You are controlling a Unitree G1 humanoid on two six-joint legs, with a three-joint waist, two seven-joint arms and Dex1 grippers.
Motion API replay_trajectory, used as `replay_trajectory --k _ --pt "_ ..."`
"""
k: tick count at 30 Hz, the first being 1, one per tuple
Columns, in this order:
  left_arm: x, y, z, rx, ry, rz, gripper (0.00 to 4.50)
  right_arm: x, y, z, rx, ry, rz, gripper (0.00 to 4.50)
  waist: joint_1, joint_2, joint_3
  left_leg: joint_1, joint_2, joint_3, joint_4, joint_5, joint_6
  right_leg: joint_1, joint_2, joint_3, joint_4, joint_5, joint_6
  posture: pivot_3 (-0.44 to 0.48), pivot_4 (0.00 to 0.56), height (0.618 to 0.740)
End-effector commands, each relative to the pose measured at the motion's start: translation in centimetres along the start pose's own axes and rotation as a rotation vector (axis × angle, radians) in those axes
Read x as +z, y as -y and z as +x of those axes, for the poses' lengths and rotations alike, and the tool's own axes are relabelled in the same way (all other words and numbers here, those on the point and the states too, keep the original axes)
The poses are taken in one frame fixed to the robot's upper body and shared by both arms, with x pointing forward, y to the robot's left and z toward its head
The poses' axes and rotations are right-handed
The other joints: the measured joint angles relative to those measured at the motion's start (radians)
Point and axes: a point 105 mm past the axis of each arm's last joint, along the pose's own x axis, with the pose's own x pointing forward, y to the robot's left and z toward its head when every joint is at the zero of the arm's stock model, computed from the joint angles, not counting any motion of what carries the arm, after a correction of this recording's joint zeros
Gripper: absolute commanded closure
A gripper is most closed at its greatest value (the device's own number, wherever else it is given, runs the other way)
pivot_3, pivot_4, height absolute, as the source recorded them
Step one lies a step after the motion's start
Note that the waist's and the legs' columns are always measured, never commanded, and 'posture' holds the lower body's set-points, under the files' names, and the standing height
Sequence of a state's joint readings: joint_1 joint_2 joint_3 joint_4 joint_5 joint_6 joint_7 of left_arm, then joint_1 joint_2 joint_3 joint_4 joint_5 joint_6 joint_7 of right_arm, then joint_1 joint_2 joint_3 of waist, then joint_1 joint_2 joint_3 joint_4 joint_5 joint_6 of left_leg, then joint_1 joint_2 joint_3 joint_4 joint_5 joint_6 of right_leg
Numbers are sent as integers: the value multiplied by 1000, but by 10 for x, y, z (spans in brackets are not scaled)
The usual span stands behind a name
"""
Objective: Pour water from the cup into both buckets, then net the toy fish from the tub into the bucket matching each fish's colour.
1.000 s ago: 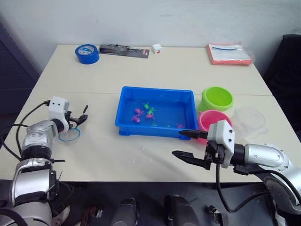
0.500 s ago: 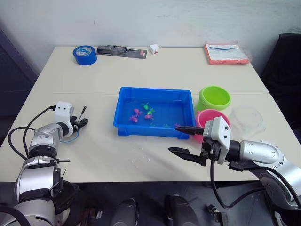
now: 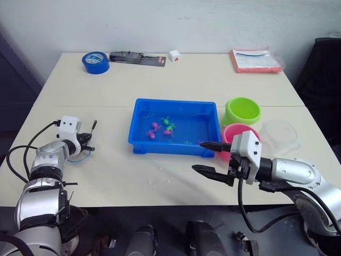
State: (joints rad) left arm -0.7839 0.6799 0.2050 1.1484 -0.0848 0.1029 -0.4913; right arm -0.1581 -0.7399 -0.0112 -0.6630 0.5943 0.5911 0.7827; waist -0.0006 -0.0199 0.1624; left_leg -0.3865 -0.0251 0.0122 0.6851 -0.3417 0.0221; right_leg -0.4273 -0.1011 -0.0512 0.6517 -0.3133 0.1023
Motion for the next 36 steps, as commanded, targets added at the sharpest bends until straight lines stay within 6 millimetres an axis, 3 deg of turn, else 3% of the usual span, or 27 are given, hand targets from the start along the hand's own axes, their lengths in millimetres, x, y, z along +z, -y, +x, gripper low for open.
replay_trajectory --k 1,2,3,5,8,11,17,22,26,36 --pt "85 -19 -25 5 328 25 4438 9 3 -5 -9 27 -7 0 0 -3 1 0 0 0 0 0 0 0 0 -1 0 0 0 0 150 737" --pt "97 -17 -29 -11 370 37 4438 8 3 -6 -7 26 -2 0 0 -3 1 0 1 0 0 0 0 0 -1 -2 0 0 0 0 150 737" --pt "118 -1 -35 -109 428 88 4438 7 4 -6 -2 21 9 0 0 -4 1 -1 1 -1 1 0 0 0 -1 -2 0 0 0 0 150 737" --pt "139 22 -43 -232 479 151 4438 6 5 -7 3 15 23 0 5 -3 1 -1 0 -1 1 0 0 1 -3 -2 0 0 0 0 150 737" --pt "171 108 -72 -618 504 404 4438 3 9 -7 34 -26 56 0 4 -3 1 -1 -2 -4 3 -1 1 3 -6 -2 -1 0 0 0 150 737" --pt "166 156 -88 -828 445 549 4438 2 10 -8 68 -56 75 0 2 -1 1 -2 -4 -7 7 -2 4 7 -8 -1 -4 0 0 0 150 737" --pt "142 216 -106 -1164 340 651 4438 2 10 -7 93 -107 88 0 -3 2 3 1 -3 -7 7 -3 5 13 -6 -1 -11 0 0 0 150 737" --pt "122 242 -111 -1330 275 718 4438 -2 7 -4 99 -126 99 0 1 2 3 1 -2 -8 7 -3 5 13 -5 -1 -11 0 0 0 150 737" --pt "94 254 -114 -1455 196 804 4438 -13 8 1 73 -167 100 0 1 2 3 1 -2 -8 7 -3 5 14 -5 -1 -12 0 0 0 150 737" --pt "71 278 -107 -1551 170 889 4438 -11 -3 13 104 -143 94 0 3 2 3 0 -3 -8 8 -3 5 14 -5 -1 -14 0 0 0 150 737"
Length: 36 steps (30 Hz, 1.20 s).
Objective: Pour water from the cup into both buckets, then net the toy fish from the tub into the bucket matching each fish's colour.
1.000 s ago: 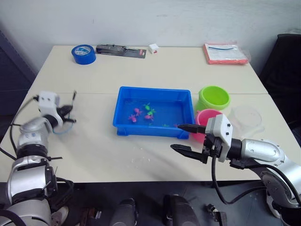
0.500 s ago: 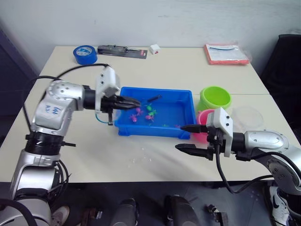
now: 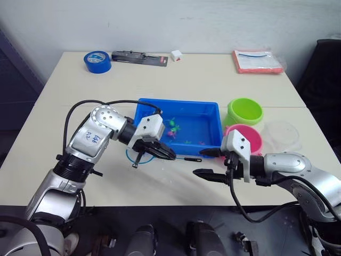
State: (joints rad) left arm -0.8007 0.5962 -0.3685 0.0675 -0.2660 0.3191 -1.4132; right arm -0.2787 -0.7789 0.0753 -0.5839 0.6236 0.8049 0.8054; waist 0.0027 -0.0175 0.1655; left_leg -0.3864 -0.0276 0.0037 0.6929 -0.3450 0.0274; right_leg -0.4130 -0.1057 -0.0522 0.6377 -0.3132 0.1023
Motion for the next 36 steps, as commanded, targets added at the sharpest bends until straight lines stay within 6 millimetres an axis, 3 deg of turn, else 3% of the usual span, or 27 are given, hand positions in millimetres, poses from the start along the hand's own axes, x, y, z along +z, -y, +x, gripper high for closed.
replay_trajectory --k 1,12,15,19,21,31,36 --pt "1 -3 10 -16 2 40 4438 11 -10 4 38 29 -47 0 0 0 0 0 0 0 0 0 0 0 0 0 0 0 0 0 150 737" --pt "6 -10 12 -5 19 53 4438 12 -14 7 57 34 -45 0 0 0 0 0 0 -1 0 0 0 0 0 0 0 0 0 0 150 737" --pt "6 -10 10 -1 16 53 4500 11 -14 7 58 28 -39 899 0 0 0 0 0 -1 0 0 0 0 0 0 0 0 0 0 150 737" --pt "8 -11 9 3 15 55 4500 10 -15 7 64 21 -32 3039 0 0 0 0 0 -1 0 0 0 0 0 0 0 0 0 0 150 737" --pt "9 -12 8 7 17 56 4500 9 -16 7 68 17 -30 3741 0 0 0 0 0 -1 0 0 0 0 0 0 0 0 0 0 150 737" --pt "9 -13 8 10 11 45 4500 11 -16 6 69 26 -28 3703 0 0 0 0 0 -1 0 0 0 0 0 0 -1 0 0 0 150 737" --pt "11 -20 0 73 29 -6 2578 14 -18 3 85 32 -31 3703 0 0 0 0 0 -1 0 0 0 0 0 0 -1 0 0 0 150 737"
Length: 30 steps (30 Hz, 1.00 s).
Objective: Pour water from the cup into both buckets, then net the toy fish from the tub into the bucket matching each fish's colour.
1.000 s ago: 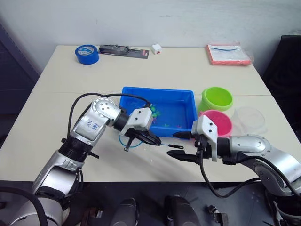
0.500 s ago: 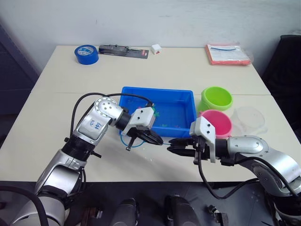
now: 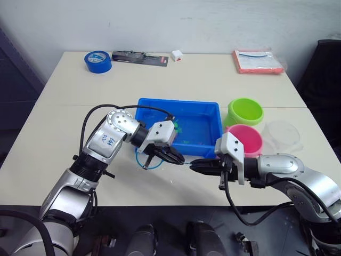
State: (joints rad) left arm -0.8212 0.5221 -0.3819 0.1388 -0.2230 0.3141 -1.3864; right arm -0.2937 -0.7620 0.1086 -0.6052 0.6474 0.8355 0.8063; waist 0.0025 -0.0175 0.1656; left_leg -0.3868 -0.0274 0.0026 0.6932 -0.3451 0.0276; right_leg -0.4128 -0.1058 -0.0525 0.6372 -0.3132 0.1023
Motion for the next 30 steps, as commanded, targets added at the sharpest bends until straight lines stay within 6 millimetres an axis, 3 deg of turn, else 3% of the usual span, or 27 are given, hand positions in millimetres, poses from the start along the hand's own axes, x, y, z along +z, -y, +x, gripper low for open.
replay_trajectory --k 1,5,6,9,11,14,18,20,27,30 --pt "19 -11 -17 72 34 8 2060 12 -6 -4 22 30 -50 3703 0 0 0 0 0 0 0 0 0 0 0 0 0 0 0 0 150 737" --pt "34 -21 -32 159 84 -4 196 13 -3 -6 8 35 -63 3703 0 0 0 0 0 0 0 0 0 0 0 0 0 0 0 0 150 737" --pt "44 -23 -49 191 122 -37 52 13 -1 -6 -1 31 -67 3703 0 0 0 0 0 0 0 0 0 0 0 0 0 0 0 0 150 737" --pt "63 -25 -97 298 191 -102 52 11 3 -9 -31 18 -76 3703 -7 1 1 0 0 -1 0 0 0 0 0 0 0 0 0 0 150 737" --pt "63 -23 -115 347 186 -122 52 10 4 -11 -42 14 -77 3703 -8 1 1 0 1 -1 0 0 0 -1 1 1 0 0 0 0 150 737" --pt "48 -14 -155 479 135 -189 0 11 6 -14 -60 20 -86 3703 -6 3 2 1 1 -2 -1 0 0 0 1 0 0 0 0 0 150 737" --pt "18 -1 -188 647 50 -247 0 25 20 -21 -117 57 -108 3703 -3 3 2 1 1 -3 -1 0 -1 0 1 0 0 0 0 0 150 737" --pt "2 10 -189 671 25 -276 0 39 32 -27 -168 80 -138 3703 -4 6 4 1 0 -3 0 0 -1 0 -1 0 0 0 0 0 150 737" --pt "-20 30 -169 649 -29 -323 0 61 68 -42 -324 45 -326 3703 3 8 5 -2 -4 -9 0 0 0 0 -3 0 -1 0 0 0 150 737" --pt "-23 39 -157 608 -8 -356 0 57 82 -44 -367 -78 -504 3703 -4 11 7 -2 -7 -8 -1 -1 1 0 -5 1 0 0 0 0 150 737"
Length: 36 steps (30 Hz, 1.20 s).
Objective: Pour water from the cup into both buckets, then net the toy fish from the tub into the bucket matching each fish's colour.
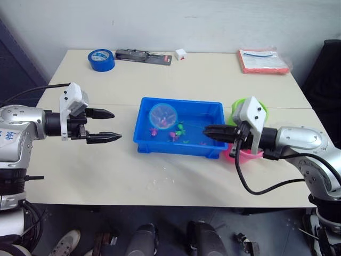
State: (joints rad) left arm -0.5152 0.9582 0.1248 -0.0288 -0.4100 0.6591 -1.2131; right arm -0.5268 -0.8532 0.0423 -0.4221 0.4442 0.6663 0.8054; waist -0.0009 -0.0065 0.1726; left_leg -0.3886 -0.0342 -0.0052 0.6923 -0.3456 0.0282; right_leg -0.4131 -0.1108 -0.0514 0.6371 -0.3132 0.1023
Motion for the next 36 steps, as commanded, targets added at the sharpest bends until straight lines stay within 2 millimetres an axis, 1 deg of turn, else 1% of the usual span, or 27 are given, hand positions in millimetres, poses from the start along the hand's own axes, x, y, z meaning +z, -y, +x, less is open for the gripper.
replay_trajectory --k 1,6,8,9,11,13,17,20,25,31,36 --pt "9 12 0 -32 39 13 0 -3 12 -1 -29 -74 -229 3703 -1 0 0 0 0 0 0 0 0 0 0 0 0 0 0 0 150 737" --pt "7 16 4 -38 55 76 0 -11 21 -1 -32 -134 -345 3703 -1 0 0 0 0 0 0 0 0 0 1 0 0 0 0 0 150 737" --pt "5 17 8 -47 49 83 0 -18 27 -3 -44 -181 -399 3703 -1 0 0 0 0 1 0 0 0 0 1 0 0 0 0 0 150 737" --pt "5 19 11 -65 54 95 0 -21 31 -5 -50 -215 -442 3703 -1 0 0 0 0 1 0 0 0 0 1 0 0 0 0 0 150 737" --pt "6 20 15 -67 60 178 0 -26 35 -8 -44 -259 -520 3703 -1 0 0 0 0 1 0 0 0 0 1 0 0 0 0 0 150 737" --pt "6 23 19 -98 65 192 0 -27 39 -11 -36 -288 -570 3703 -1 0 0 0 0 1 0 0 0 0 1 -1 0 0 0 0 150 737" --pt "8 22 25 -116 81 193 0 -30 47 -22 -14 -365 -699 3703 -1 1 0 0 0 1 0 0 0 0 1 -1 0 0 0 0 150 737" --pt "9 21 28 -118 87 203 0 -31 47 -24 30 -400 -794 3703 -2 1 1 0 0 2 0 0 0 0 1 -1 0 0 0 0 150 737" --pt "12 21 32 -122 102 208 0 -35 47 -21 81 -442 -890 3703 -4 1 1 0 1 2 0 0 0 0 2 0 0 0 0 0 150 737" --pt "15 24 33 -125 119 207 0 -46 42 -12 150 -474 -979 3703 -3 1 1 0 1 2 0 0 0 0 2 0 0 0 0 0 150 737" --pt "18 26 32 -116 134 202 0 -54 42 -8 169 -487 -1007 3703 -3 1 1 0 1 2 0 0 0 0 2 0 0 0 0 0 150 737"
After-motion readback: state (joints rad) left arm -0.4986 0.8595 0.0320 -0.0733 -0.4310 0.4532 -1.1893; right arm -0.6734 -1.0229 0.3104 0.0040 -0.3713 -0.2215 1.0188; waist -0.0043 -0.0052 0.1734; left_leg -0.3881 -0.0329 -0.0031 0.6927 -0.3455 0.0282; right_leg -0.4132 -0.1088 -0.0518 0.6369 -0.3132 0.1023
